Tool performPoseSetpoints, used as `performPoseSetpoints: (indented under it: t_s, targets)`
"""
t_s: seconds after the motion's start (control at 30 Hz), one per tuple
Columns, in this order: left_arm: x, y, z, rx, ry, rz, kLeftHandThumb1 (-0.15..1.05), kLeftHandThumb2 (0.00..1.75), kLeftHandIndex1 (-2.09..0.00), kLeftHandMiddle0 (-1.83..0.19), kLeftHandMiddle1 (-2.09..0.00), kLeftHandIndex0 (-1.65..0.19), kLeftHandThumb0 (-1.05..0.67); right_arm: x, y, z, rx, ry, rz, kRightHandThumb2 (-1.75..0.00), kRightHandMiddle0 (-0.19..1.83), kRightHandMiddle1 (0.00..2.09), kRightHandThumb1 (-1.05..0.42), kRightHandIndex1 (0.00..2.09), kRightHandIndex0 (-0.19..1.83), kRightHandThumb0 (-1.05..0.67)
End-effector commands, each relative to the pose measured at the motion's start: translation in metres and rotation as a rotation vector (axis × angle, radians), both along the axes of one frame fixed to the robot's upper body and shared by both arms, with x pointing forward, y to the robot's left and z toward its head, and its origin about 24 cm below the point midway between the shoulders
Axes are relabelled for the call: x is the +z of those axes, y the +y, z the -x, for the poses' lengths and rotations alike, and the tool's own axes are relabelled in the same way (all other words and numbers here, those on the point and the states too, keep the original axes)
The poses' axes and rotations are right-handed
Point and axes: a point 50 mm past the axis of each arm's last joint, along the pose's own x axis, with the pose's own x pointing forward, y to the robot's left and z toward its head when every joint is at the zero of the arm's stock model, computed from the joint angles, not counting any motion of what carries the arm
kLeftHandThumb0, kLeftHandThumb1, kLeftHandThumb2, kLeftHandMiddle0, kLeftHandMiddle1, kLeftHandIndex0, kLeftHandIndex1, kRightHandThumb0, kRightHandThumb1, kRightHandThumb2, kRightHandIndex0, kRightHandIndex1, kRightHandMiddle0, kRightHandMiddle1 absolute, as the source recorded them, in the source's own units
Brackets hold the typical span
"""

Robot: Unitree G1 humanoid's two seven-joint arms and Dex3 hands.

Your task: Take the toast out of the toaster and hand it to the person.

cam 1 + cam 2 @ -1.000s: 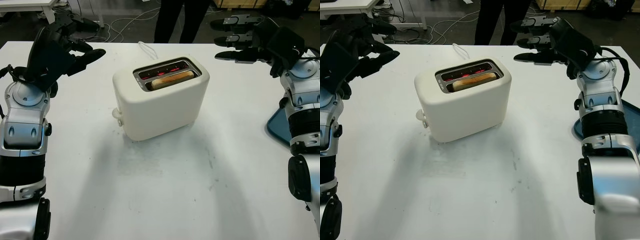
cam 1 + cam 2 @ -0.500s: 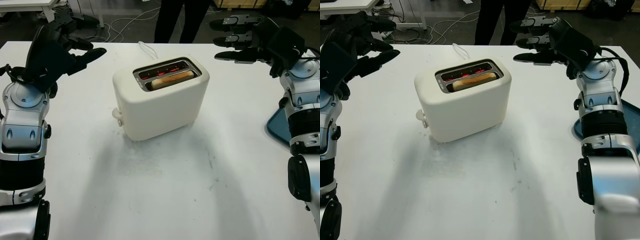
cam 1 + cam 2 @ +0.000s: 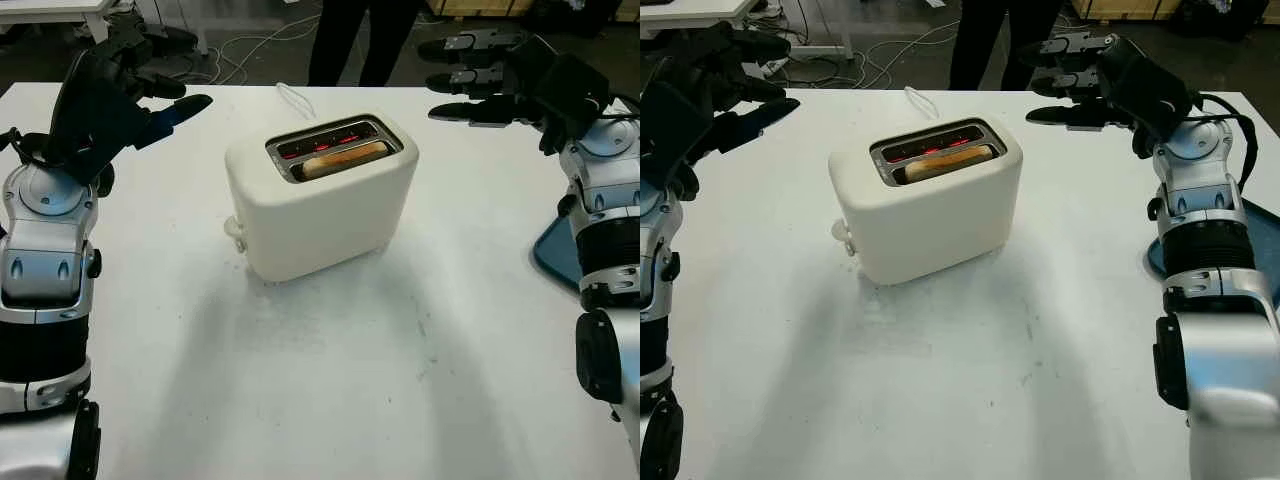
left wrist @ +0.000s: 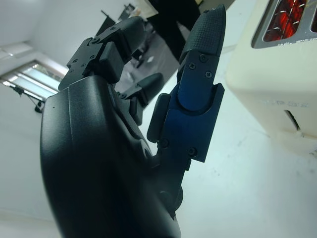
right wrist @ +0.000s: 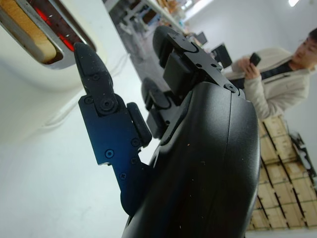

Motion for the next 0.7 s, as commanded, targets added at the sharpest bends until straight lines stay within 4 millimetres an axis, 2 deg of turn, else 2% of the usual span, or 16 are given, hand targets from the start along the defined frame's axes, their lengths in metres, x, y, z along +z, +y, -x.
performPoseSetpoints:
  t_s: [0.0,0.67]
  targets:
    - [0.0012,0.0003,0.0028,0.001,-0.002,-0.003,0.91,0.00,-0.67,-0.24,-1.02,-0.33,-0.65,0.0059,0.0014,0.0007,0.001,-0.031,0.010,0.00,0.68,0.01,-0.73,0.07,0.68,-0.43]
    - [0.0024,0.0011,0.0080,0.015,0.002,-0.008,0.92,0.01,-0.53,-0.26,-0.90,-0.37,-0.63,0.0061,0.0019,0.0006,0.006,-0.025,-0.001,0.00,0.68,0.01,-0.73,0.07,0.67,-0.45]
